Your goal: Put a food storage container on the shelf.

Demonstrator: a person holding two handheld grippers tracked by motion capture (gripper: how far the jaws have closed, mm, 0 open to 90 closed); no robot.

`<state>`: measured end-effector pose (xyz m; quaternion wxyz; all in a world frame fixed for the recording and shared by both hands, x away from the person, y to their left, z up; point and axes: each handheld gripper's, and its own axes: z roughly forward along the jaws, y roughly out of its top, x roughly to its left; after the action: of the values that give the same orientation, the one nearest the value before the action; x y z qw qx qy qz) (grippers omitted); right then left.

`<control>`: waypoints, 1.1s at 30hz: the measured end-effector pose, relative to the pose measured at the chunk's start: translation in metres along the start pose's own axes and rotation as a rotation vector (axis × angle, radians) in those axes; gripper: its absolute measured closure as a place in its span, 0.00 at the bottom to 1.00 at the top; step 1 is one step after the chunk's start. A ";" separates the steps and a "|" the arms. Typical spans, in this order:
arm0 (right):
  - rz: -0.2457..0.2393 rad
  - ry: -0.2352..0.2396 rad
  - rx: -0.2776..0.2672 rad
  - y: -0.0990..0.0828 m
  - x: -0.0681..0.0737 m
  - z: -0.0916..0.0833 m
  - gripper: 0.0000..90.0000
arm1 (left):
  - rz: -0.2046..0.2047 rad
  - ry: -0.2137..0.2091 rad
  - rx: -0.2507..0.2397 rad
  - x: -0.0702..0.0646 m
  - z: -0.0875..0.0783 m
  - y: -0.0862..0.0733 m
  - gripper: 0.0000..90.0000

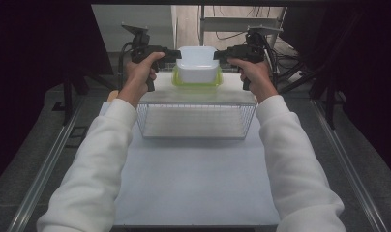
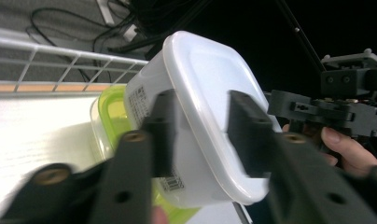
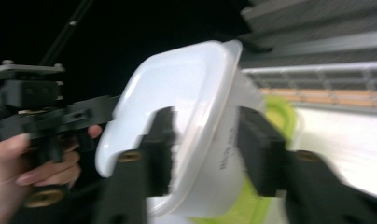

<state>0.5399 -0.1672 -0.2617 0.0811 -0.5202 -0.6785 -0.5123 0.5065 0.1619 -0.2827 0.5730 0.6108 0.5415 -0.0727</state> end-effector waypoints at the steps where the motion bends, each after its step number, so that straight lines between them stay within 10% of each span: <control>1: 0.000 0.000 0.000 0.000 0.000 0.000 0.57 | 0.000 0.000 0.000 0.000 0.000 0.000 0.58; 15: -0.223 0.042 -0.116 -0.016 0.002 -0.033 0.36 | 0.141 0.003 -0.081 -0.009 -0.030 -0.011 0.35; 33: -0.329 0.073 -0.128 -0.056 0.002 -0.063 0.34 | 0.242 0.037 -0.062 -0.020 -0.054 -0.051 0.31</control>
<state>0.4680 -0.2109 -0.2657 -0.0125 -0.3871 -0.7172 -0.5794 0.4318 0.1805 -0.2819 0.5861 0.6550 0.4763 0.0248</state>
